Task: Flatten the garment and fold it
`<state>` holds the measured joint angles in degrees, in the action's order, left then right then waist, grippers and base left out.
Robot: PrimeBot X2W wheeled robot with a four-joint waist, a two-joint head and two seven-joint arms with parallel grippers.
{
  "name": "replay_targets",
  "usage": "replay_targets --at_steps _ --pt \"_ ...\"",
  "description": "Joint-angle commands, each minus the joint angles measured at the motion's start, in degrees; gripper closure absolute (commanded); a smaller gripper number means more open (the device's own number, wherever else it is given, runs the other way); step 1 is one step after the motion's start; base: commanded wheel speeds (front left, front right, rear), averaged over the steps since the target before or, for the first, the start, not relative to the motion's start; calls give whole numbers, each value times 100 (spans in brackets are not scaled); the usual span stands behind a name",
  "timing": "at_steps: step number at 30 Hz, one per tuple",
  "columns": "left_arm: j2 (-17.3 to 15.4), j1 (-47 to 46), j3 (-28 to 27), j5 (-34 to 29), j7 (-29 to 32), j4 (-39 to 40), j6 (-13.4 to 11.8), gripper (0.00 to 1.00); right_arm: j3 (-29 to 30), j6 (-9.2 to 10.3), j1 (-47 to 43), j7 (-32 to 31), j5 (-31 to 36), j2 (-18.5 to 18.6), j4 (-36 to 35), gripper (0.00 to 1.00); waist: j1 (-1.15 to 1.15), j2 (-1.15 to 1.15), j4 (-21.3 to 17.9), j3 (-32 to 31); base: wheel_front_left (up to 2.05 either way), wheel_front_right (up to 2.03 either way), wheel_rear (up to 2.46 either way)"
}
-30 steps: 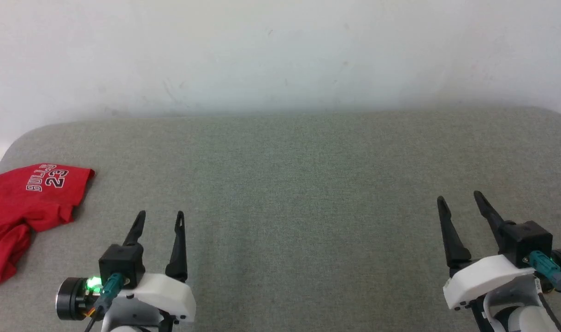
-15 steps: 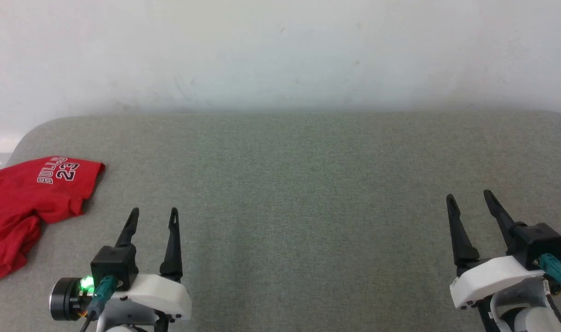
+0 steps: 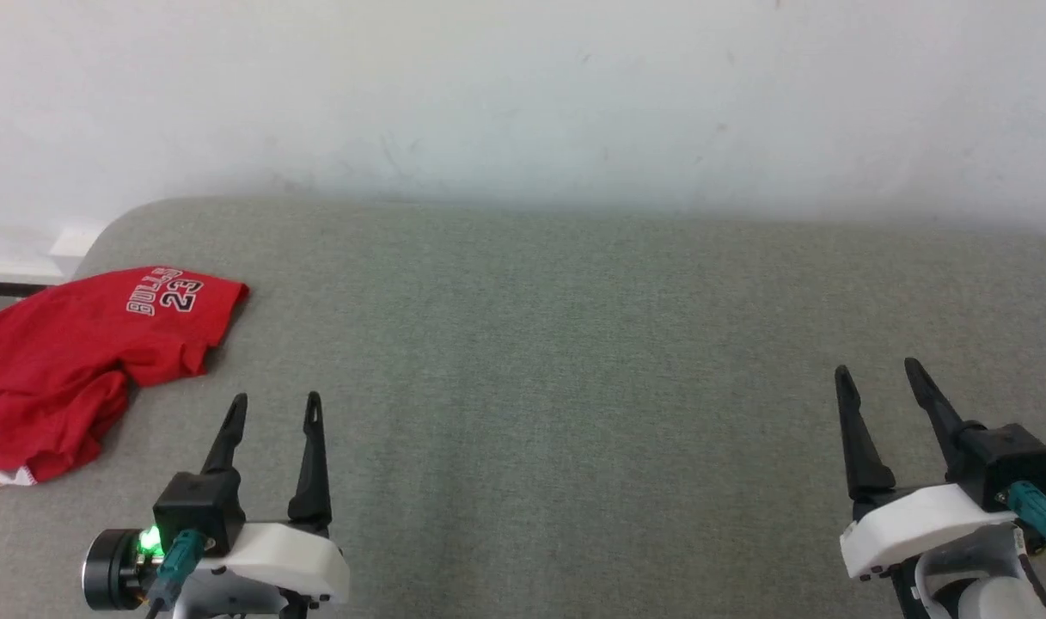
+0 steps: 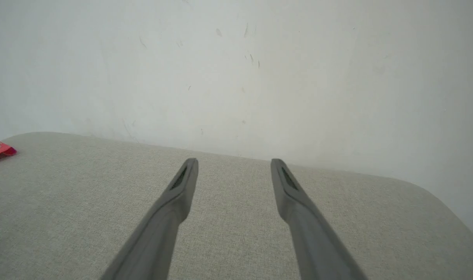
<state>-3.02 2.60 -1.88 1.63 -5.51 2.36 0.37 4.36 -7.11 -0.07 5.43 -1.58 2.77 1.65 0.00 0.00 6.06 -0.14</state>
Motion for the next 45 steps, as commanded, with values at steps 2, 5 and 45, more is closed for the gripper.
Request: replay_targets --at_steps 2,5,45 --pt "-2 112 -46 43 -76 54 -61 0 -19 -15 -6 85 5 4 35 0 0 0 185 -7 0 0 0" --pt "-1 126 -57 54 -100 68 -71 0 -43 -16 4 109 10 5 48 0 0 0 269 -5 0 0 0" --pt "11 413 -194 391 -579 183 -261 0 -625 -28 237 587 56 8 581 0 0 0 2286 43 0 0 0"
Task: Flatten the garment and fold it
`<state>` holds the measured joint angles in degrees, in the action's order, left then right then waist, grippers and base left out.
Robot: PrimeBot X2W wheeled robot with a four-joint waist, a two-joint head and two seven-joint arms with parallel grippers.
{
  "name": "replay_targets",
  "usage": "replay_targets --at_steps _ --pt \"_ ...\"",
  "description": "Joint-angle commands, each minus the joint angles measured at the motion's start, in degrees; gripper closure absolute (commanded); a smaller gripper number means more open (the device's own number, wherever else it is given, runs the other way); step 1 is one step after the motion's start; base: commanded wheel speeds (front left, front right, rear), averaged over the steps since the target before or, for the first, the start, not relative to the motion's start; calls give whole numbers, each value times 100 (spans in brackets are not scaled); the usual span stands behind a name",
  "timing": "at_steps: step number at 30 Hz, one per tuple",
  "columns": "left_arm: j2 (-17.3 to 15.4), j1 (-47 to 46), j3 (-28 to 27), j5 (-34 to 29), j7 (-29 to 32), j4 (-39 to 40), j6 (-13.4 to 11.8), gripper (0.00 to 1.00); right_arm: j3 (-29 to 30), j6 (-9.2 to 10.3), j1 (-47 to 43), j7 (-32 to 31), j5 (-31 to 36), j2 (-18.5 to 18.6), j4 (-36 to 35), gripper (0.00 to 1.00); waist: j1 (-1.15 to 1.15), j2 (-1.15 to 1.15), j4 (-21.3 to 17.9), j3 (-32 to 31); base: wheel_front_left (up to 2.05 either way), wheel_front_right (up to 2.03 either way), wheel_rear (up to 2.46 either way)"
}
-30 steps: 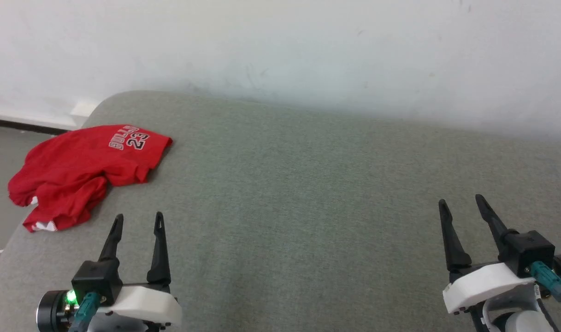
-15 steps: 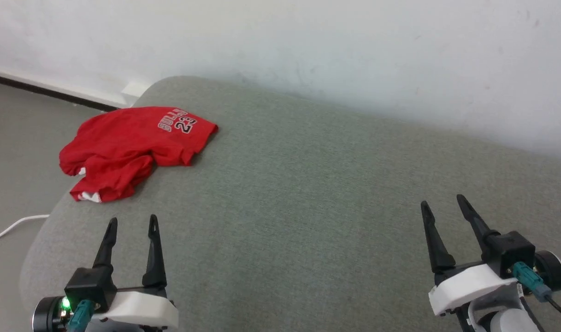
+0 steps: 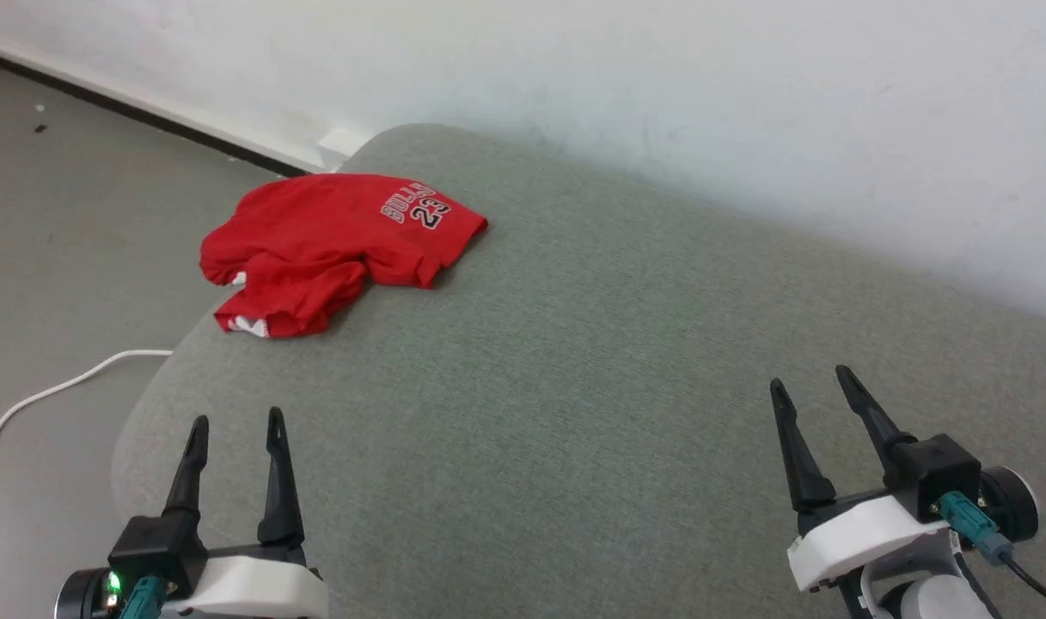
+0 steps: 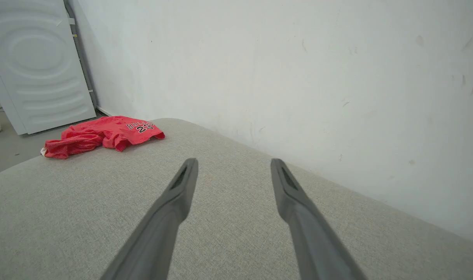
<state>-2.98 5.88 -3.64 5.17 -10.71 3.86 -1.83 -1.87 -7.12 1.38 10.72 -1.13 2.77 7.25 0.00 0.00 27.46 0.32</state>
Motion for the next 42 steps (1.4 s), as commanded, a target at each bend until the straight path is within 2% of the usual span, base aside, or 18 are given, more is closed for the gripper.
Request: replay_targets --at_steps 1,31,42 --pt "7 96 -21 45 -71 35 -43 0 -2 -27 93 71 9 8 30 0 0 0 192 -4 0 0 0" --pt "10 254 -49 206 -429 144 -81 0 56 -36 161 428 3 10 285 0 0 0 1010 -7 0 0 0" --pt "10 262 -94 162 -429 121 -45 0 47 -36 125 428 -31 10 270 0 0 0 1008 -54 0 0 0"
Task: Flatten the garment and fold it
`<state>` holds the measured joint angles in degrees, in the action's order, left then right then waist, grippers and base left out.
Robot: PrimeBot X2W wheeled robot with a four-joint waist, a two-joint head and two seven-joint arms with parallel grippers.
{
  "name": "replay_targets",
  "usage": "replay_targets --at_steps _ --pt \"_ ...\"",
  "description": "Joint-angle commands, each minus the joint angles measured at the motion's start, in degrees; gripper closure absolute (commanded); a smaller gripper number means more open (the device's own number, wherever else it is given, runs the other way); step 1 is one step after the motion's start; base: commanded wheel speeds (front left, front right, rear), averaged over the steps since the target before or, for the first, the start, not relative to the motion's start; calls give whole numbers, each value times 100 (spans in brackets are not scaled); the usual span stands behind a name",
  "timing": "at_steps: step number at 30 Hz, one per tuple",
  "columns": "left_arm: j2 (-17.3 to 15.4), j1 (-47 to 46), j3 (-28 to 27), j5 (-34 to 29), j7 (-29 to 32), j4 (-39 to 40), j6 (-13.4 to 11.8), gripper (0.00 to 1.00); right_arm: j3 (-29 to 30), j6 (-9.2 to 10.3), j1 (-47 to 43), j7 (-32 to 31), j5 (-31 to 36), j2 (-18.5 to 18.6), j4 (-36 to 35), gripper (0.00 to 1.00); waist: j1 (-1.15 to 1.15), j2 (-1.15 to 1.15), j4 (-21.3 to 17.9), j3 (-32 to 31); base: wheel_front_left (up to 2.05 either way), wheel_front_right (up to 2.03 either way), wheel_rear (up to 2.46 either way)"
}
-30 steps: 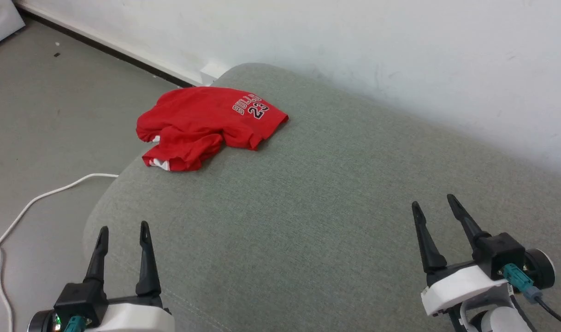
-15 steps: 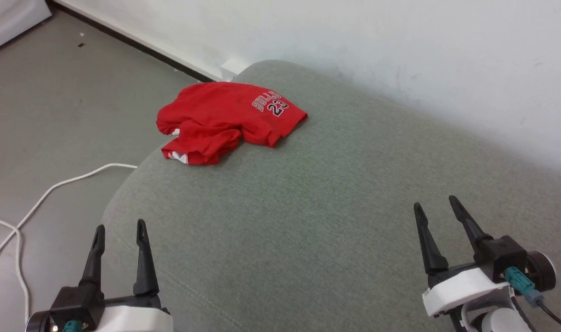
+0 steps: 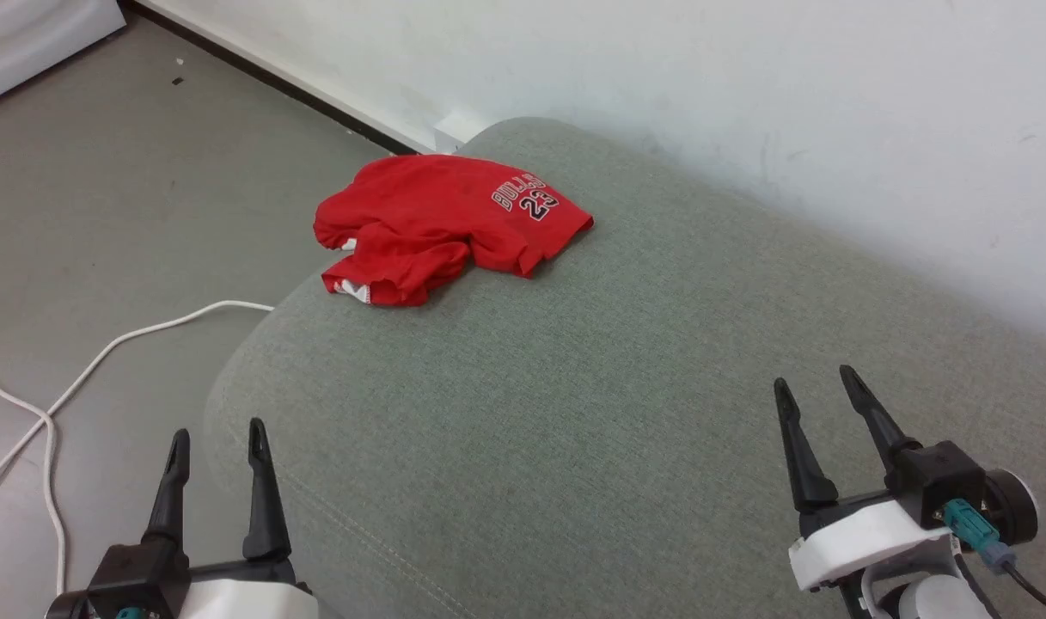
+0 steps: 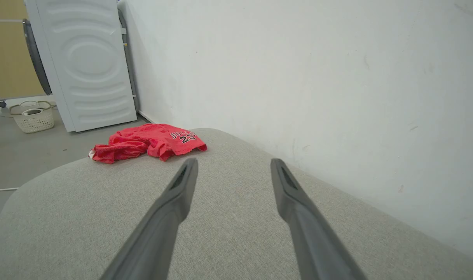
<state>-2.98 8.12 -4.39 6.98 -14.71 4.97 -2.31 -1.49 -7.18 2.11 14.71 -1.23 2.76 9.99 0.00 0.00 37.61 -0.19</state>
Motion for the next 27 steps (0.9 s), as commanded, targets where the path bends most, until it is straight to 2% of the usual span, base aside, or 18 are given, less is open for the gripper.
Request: replay_targets --at_steps 1,5,11,14,21,24,27 --pt "10 38 -20 -22 -29 5 7 0 8 -31 48 29 -24 11 -4 0 0 0 -12 -8 0 0 0" --pt "10 23 7 -69 -29 -14 71 0 35 -31 15 29 -50 11 -16 0 0 0 -34 -32 0 0 0" --pt "10 -273 3 250 -29 120 343 0 34 -31 3 29 -49 11 -69 0 0 0 -131 19 0 0 0" --pt "-91 -619 -8 423 62 266 509 0 74 -31 8 29 -36 11 -144 0 0 0 -182 90 0 0 0" --pt "-702 -2328 -187 746 1063 585 663 0 220 -31 122 -138 156 11 -514 0 0 0 -278 551 0 0 0" --pt "-985 -3242 -265 905 1460 391 704 0 240 -31 226 -278 307 11 -747 0 0 0 -370 855 0 0 0" --pt "-1374 -4087 -304 881 1743 -126 744 0 177 -31 348 -430 463 11 -973 0 0 0 -509 1165 0 0 0"
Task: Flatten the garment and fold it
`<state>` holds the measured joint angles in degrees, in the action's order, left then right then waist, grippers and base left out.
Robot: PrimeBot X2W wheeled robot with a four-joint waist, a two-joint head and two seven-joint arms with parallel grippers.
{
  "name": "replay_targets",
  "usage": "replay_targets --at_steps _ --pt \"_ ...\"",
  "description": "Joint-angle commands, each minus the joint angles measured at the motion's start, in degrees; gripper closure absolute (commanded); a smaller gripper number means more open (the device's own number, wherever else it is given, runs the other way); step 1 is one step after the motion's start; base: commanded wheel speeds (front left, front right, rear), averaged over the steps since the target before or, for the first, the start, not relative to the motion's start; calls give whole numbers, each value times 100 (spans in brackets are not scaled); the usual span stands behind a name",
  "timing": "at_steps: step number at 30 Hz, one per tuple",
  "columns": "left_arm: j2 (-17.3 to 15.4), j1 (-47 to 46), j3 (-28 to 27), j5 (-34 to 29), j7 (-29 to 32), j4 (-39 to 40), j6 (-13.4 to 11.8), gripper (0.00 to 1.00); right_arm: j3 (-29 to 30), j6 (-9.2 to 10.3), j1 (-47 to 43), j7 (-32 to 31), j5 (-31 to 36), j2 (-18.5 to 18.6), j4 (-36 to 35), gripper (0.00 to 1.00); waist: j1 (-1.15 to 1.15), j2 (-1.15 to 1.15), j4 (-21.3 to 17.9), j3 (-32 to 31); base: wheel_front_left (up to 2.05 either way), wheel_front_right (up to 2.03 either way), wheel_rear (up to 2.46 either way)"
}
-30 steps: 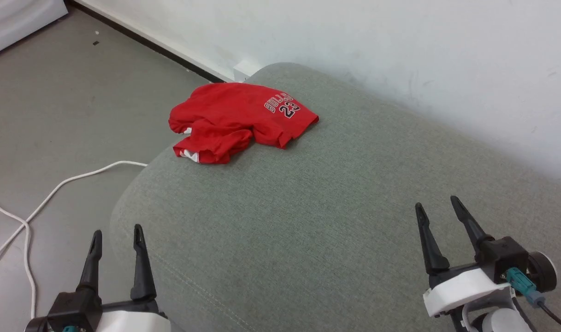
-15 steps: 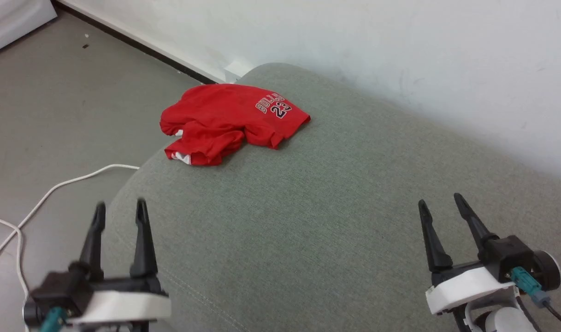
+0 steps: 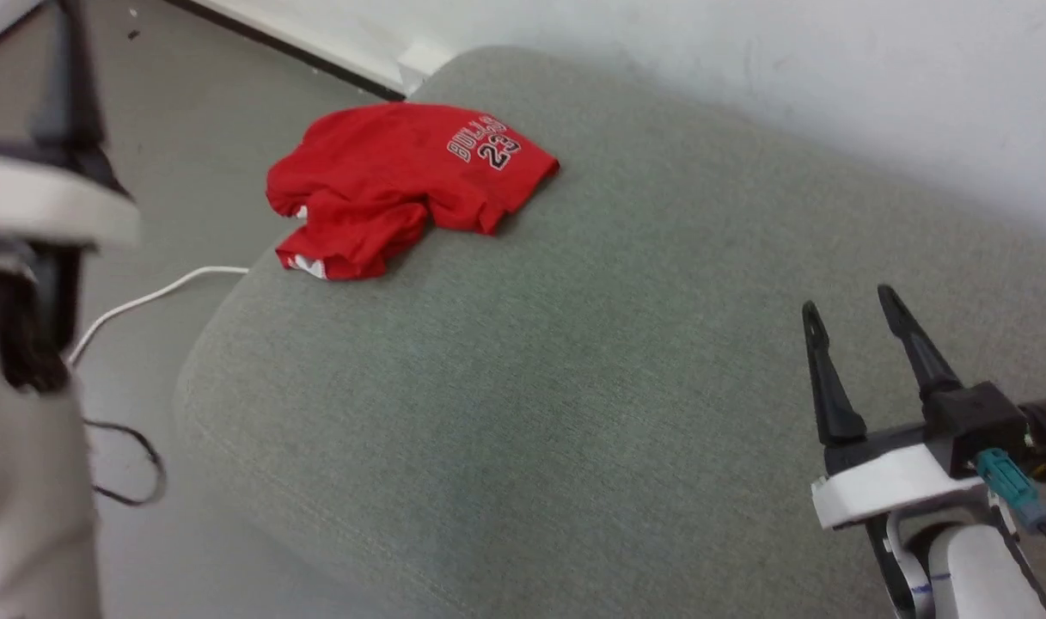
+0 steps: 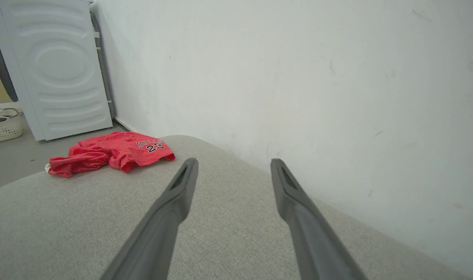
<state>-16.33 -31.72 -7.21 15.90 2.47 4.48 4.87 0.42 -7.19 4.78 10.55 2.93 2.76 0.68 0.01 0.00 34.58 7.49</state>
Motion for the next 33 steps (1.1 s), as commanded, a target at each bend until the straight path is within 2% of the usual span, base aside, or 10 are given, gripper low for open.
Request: replay_targets --at_steps 1,5,9,15,19,24,33 --pt "-145 -358 -21 -1 119 -321 41 0 -47 -30 126 -66 99 11 -117 0 -1 0 -251 501 0 0 0" --pt "-584 -1177 134 80 365 -1311 162 0 -209 -30 309 -288 289 11 -486 0 -1 0 -441 908 0 0 0" --pt "-820 -1754 189 458 514 -2200 226 0 -403 -30 479 -564 464 11 -934 0 -1 0 -658 1312 0 0 0" --pt "-1259 -2161 402 849 674 -3208 256 0 -643 -30 654 -995 773 33 -1715 0 -1 0 -1015 1818 0 0 0" --pt "-1541 -2218 813 1235 880 -3618 259 0 -751 -30 751 -1236 867 156 -2225 0 -1 0 -1236 2106 0 0 0" --pt "-1735 -2252 1184 1893 1063 -3922 260 0 -778 -30 814 -1495 918 294 -2698 0 -1 0 -1414 2410 0 0 0" --pt "-1755 -2239 1801 2901 1849 -4442 261 0 -769 -30 785 -1800 942 427 -3066 0 -1 0 -1584 2791 0 0 0"
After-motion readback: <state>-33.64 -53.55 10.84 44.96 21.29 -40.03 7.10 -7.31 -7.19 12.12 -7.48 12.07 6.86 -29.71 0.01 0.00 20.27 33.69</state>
